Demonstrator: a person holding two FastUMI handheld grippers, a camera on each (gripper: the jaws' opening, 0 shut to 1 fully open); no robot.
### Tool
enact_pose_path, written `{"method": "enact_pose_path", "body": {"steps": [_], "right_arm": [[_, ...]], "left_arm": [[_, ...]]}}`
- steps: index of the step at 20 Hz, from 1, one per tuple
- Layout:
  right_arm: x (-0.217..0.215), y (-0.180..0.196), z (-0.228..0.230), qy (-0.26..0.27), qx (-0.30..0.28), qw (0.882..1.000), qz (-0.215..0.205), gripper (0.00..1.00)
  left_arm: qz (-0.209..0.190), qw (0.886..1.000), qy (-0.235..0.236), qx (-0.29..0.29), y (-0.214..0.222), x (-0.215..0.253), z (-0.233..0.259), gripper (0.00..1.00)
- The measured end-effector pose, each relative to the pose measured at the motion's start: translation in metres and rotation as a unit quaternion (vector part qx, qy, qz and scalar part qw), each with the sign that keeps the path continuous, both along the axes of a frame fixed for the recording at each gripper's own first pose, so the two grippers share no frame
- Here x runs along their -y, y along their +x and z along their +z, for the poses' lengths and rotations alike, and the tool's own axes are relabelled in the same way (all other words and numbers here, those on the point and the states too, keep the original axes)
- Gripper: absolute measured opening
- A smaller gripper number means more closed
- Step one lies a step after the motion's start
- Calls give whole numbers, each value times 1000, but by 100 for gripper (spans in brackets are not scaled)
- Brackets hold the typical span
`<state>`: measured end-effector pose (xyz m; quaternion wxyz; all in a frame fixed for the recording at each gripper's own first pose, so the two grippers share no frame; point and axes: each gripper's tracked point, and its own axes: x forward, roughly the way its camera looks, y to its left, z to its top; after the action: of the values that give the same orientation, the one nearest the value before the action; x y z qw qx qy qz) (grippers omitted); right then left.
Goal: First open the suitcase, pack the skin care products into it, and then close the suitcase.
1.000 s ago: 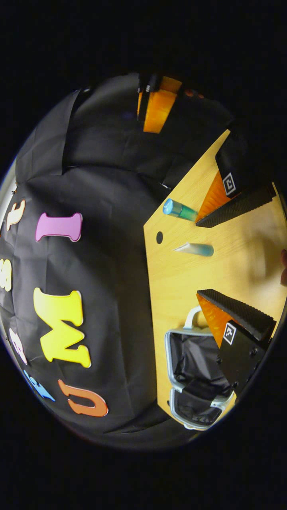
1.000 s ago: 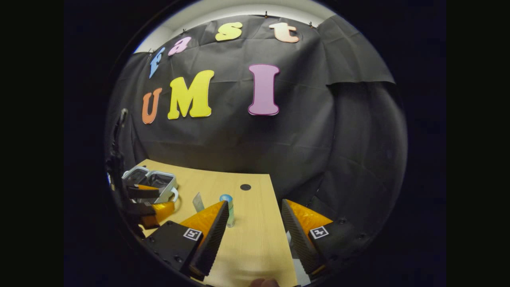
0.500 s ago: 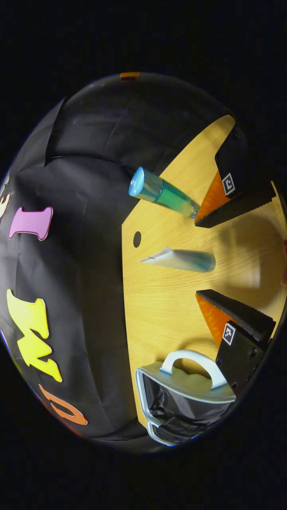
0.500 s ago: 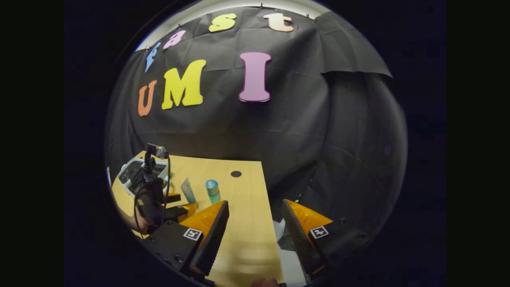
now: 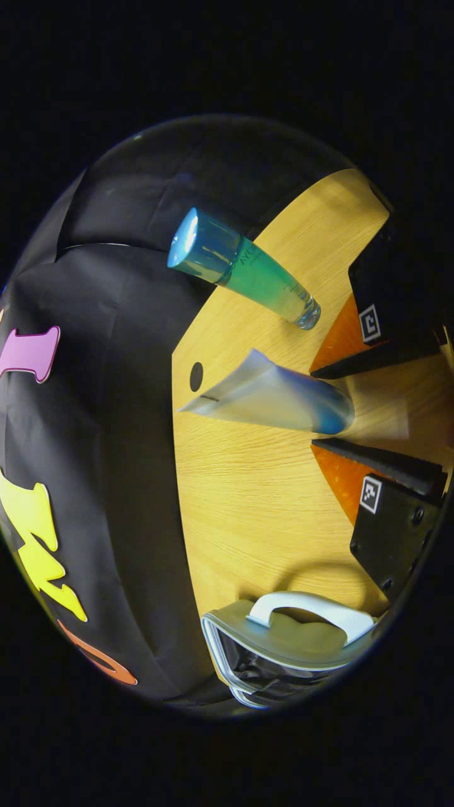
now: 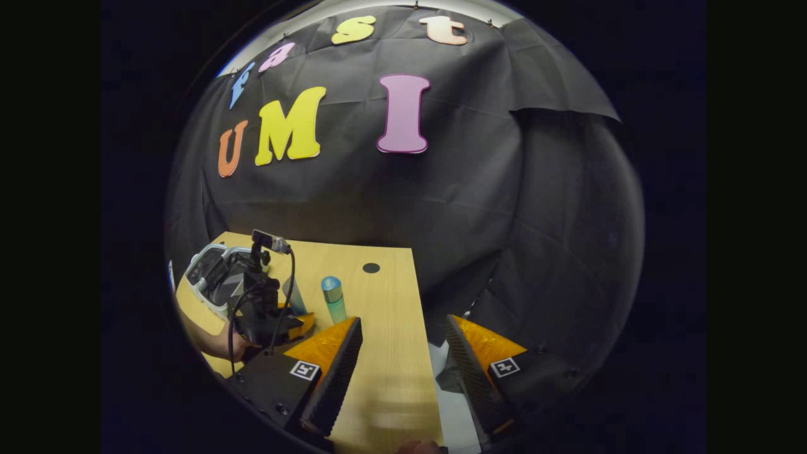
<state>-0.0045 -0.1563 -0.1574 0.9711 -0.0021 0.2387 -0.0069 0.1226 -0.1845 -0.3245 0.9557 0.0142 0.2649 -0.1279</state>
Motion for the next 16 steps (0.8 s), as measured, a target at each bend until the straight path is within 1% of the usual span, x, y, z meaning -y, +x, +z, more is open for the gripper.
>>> {"method": "enact_pose_path", "body": {"steps": [1,2,3,5,7,8,9,10,15,16], "right_arm": [[-1,0,-1,1,-1,1000,0,79],[-1,-1,-2,0,-2,1000,-1,78],[-2,-1,-3,-2,-2,1000,-1,80],[-3,-2,-5,-4,-2,1000,2,78],[-8,-2,-12,-9,-7,1000,12,79],[-12,-2,-17,-8,-9,1000,18,80],[-17,-1,-23,-5,-14,1000,25,80],[-23,-1,-31,-1,-17,999,32,79],[-65,17,-59,18,-13,997,78,78],[-73,24,-69,16,-13,996,82,80]], "left_arm": [[1,1000,3,-1,1,-1,0,58],[2,1000,9,-5,-1,-3,0,63],[0,1000,11,-7,1,-3,-1,46],[11,999,32,-6,1,-12,0,40],[6,1000,11,-15,-6,-9,1,38],[3,1000,2,-19,-11,-10,7,45],[2,1000,-7,-19,-18,-12,15,46],[1,1000,-13,-15,-25,-16,26,38],[7,1000,-22,-6,-74,-48,80,37],[13,1000,-24,-4,-87,-57,91,37]]}}
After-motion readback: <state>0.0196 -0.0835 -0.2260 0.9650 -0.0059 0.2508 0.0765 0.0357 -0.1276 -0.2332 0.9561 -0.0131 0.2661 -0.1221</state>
